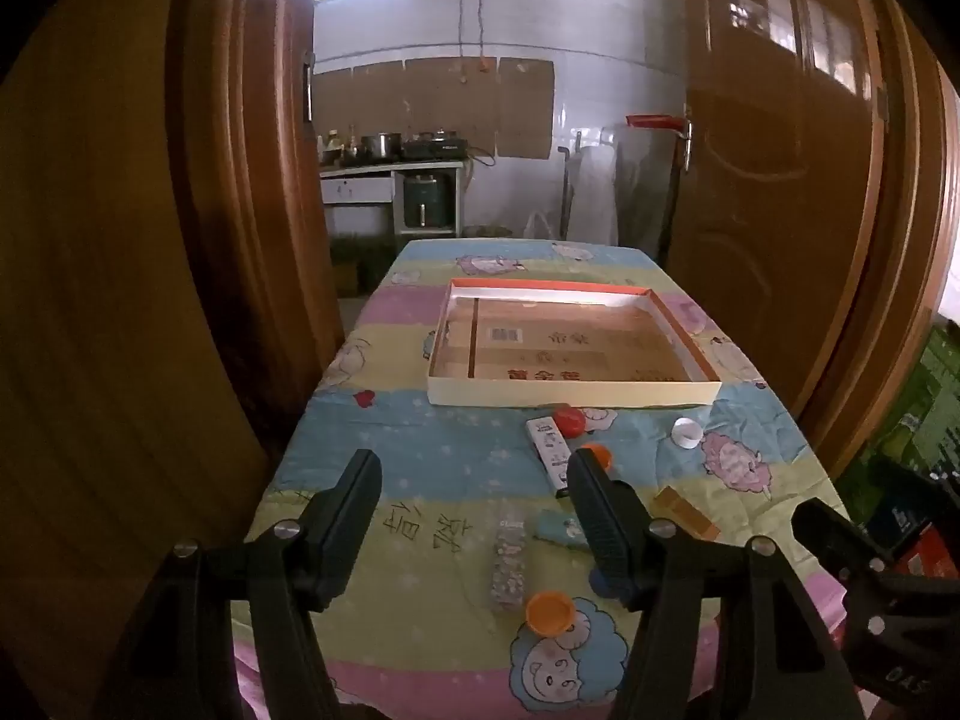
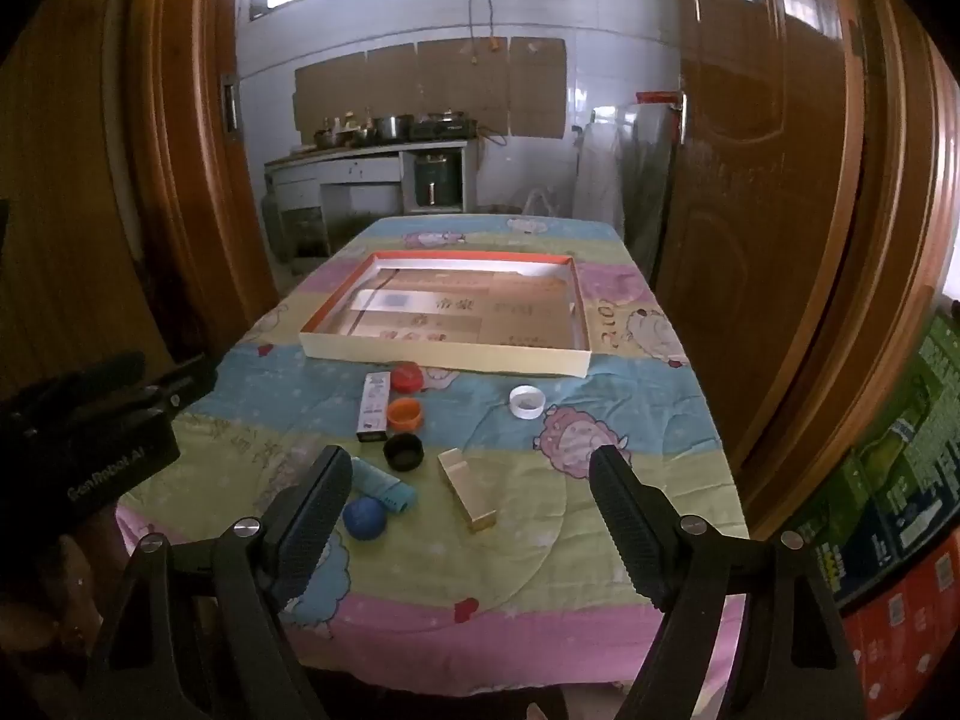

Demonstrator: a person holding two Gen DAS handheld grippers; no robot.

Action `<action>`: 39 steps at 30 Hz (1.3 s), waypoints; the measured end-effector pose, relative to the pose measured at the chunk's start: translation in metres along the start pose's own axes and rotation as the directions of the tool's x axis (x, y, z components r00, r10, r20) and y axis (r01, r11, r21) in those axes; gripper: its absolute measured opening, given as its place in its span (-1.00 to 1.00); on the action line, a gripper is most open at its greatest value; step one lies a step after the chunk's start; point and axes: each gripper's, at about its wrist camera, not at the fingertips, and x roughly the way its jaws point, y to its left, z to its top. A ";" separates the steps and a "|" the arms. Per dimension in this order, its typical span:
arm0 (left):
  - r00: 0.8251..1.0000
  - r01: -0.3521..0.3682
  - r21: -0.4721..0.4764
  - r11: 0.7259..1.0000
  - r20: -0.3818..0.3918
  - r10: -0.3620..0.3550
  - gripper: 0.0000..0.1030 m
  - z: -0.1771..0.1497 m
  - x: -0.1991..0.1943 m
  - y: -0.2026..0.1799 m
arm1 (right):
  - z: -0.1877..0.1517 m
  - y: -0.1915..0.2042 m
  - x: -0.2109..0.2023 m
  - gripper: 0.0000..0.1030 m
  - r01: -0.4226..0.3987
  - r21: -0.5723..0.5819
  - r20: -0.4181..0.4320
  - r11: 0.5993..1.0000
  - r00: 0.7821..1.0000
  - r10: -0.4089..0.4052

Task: Organize rigid objects
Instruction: 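Move both tools toward the boxes lying in front of the tray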

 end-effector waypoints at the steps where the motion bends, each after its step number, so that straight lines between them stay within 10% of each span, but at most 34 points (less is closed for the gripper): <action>1: 1.000 -0.009 0.013 1.000 0.003 0.009 0.25 -0.001 -0.001 -0.002 | 0.000 0.000 0.000 0.60 -0.002 0.003 -0.006 1.000 1.000 0.002; 39: 1.000 -0.009 -0.018 1.000 -0.024 0.008 0.24 -0.004 -0.005 0.004 | -0.004 0.009 0.001 0.60 -0.011 -0.019 0.004 1.000 1.000 0.011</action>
